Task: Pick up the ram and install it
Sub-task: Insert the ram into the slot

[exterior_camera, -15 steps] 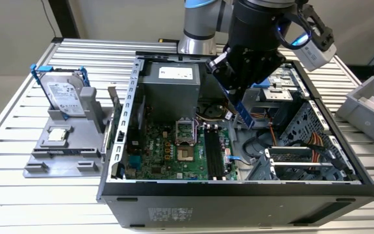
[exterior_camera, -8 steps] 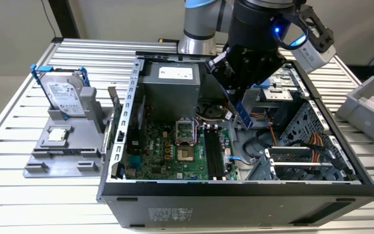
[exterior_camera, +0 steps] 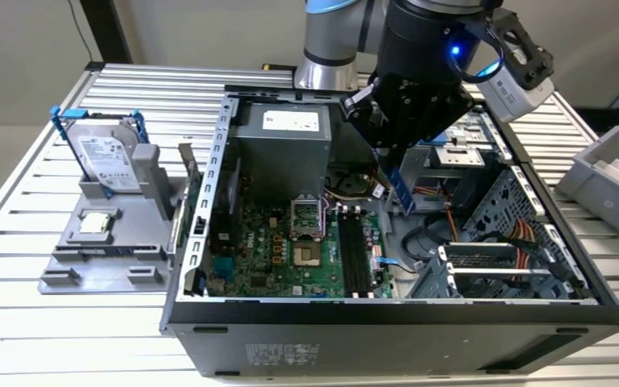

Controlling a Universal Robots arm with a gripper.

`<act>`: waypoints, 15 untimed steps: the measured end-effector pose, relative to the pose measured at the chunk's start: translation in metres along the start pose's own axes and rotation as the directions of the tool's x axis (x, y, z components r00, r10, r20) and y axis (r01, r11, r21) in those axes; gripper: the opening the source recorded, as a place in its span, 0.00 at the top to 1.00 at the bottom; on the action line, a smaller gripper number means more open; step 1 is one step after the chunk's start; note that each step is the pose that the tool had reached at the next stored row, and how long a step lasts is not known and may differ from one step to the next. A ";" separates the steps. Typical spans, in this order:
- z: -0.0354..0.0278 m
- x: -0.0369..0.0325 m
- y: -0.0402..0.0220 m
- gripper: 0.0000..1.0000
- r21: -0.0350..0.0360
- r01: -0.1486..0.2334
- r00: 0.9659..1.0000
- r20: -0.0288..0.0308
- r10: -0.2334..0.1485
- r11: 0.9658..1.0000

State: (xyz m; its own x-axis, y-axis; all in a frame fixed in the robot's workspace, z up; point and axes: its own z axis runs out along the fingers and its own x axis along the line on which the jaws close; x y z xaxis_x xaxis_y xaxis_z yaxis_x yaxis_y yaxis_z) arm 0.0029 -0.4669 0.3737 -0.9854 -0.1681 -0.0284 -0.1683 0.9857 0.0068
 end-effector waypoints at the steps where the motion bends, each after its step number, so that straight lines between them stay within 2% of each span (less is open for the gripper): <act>1: 0.0000 0.0000 0.0000 1.00 0.000 -0.004 1.000 0.000 0.004 1.000; 9: 0.0001 0.0000 0.0000 1.00 0.001 -0.032 0.999 0.000 0.032 0.999; 15: 0.0010 0.0000 0.0000 1.00 0.001 -0.034 0.999 0.000 0.034 0.999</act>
State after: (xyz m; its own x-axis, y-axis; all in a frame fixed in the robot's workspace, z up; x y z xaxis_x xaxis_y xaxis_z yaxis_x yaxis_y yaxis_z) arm 0.0029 -0.4668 0.3728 -0.9904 -0.1349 -0.0285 -0.1352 0.9908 0.0070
